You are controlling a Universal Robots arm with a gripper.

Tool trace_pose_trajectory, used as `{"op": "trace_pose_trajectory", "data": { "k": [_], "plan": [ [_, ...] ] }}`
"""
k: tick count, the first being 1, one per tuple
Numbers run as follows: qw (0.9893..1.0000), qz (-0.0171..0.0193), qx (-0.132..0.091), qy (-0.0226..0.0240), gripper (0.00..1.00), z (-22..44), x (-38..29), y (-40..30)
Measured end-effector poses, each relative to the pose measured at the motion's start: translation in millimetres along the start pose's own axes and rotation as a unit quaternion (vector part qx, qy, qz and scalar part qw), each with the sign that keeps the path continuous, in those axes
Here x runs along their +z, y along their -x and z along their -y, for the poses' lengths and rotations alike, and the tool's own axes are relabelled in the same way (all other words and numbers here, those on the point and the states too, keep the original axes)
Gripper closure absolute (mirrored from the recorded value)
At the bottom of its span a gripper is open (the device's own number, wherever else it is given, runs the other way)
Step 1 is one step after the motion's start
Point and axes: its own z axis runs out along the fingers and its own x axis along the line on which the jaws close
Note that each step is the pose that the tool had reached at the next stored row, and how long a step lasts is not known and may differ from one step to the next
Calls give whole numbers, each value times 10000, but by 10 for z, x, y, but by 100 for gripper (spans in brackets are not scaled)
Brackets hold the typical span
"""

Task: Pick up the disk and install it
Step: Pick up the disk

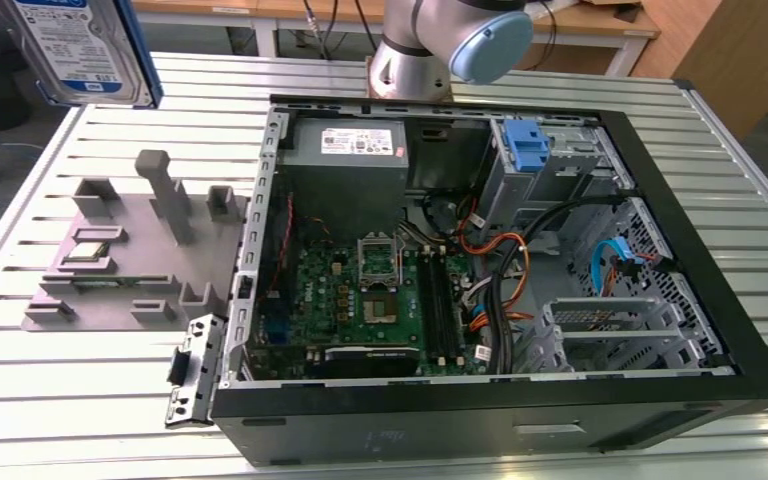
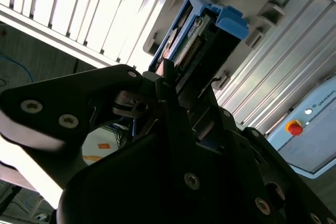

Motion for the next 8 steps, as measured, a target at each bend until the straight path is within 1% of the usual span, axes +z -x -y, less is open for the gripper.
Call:
{"op": "trace_pose_trajectory", "data": {
  "k": [3, 6, 8],
  "plan": [
    [10000, 0, 0, 0, 65, 21, 0, 1],
    [10000, 1, 1, -1, 65, 22, -2, 1],
    [10000, 0, 1, 0, 65, 23, -17, 2]
  ]
}}
